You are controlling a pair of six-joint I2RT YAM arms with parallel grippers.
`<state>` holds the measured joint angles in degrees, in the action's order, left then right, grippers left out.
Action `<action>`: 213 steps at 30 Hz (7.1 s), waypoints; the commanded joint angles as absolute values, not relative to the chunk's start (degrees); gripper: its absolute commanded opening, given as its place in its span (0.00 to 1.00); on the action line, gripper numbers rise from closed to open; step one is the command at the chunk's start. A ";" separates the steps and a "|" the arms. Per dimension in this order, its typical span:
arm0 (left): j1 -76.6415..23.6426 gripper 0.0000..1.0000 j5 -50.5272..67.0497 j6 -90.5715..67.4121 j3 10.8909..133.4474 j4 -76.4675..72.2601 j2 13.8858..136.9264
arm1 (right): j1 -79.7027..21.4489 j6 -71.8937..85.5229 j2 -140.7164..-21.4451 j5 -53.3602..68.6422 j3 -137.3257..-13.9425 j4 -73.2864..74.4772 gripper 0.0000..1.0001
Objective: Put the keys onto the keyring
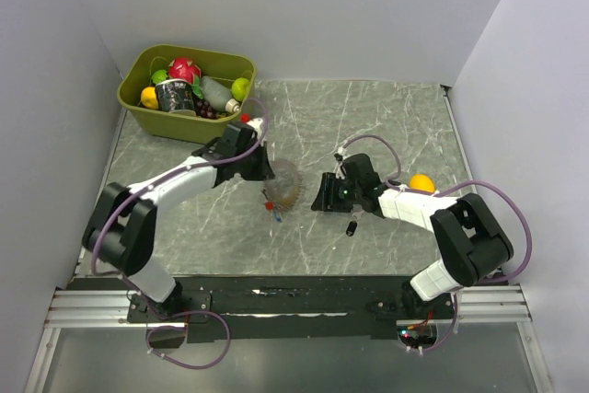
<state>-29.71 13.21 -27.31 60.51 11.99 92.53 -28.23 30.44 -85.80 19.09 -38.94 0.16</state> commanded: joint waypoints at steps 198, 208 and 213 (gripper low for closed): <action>-36.39 0.01 51.94 -22.23 45.70 -20.65 66.27 | -28.39 13.54 -63.98 58.54 -40.87 -17.23 0.52; -36.65 0.01 51.42 -23.38 45.53 -21.97 65.92 | -28.83 14.50 -63.90 59.77 -41.22 -17.14 0.07; -36.74 0.01 50.71 -23.12 46.14 -21.01 66.36 | -28.74 15.99 -63.72 59.59 -41.31 -18.19 0.00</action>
<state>-36.05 49.63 -22.41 43.00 -16.01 68.18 -28.27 14.96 -64.71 59.70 -40.12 -16.67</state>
